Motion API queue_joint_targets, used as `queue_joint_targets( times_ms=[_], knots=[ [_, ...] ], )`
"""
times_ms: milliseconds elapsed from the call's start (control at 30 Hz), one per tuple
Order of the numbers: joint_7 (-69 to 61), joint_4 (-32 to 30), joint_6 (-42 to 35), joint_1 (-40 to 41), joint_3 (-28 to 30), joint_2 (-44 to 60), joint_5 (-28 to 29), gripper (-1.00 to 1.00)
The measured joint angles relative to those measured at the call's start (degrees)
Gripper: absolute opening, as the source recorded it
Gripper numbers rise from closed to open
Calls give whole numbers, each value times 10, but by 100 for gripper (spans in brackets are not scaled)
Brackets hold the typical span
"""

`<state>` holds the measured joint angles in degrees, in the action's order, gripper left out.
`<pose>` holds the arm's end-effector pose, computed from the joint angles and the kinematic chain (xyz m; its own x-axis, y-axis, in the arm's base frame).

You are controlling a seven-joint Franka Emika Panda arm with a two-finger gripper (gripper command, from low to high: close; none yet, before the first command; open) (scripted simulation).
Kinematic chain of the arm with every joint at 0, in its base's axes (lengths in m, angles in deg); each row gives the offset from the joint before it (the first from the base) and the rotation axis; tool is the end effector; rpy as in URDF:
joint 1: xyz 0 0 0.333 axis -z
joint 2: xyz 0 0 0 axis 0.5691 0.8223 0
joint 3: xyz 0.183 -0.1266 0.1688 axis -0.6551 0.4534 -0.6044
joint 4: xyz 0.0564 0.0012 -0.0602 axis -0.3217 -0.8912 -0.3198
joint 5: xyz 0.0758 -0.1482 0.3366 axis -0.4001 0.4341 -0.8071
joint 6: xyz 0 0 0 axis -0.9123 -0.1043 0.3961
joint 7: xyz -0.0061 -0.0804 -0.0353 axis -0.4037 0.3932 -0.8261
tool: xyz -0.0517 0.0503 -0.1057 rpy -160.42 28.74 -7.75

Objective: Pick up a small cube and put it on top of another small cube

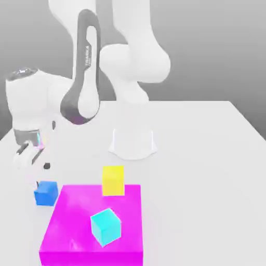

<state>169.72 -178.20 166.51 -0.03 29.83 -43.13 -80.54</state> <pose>0.2713 -0.2466 0.1228 -0.7643 -0.6448 -0.0005 -0.6448 0.7643 -0.0017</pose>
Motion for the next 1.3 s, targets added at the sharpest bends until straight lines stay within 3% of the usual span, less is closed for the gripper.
queue_joint_targets(
  times_ms=[67,100,333,600,767,1100,1300],
  knots=[
    [-8,7,33,20,-22,41,-12,0],
    [-13,11,50,29,-33,62,-17,-100],
    [-12,12,55,32,-36,67,-17,-100],
    [18,-16,-67,2,-13,-84,51,-100],
    [-74,-32,-155,-58,-40,-188,64,-100],
    [-307,-62,-331,-223,-79,-394,41,-100],
    [-329,-92,-221,-235,-88,-313,37,-100]
  ],
)
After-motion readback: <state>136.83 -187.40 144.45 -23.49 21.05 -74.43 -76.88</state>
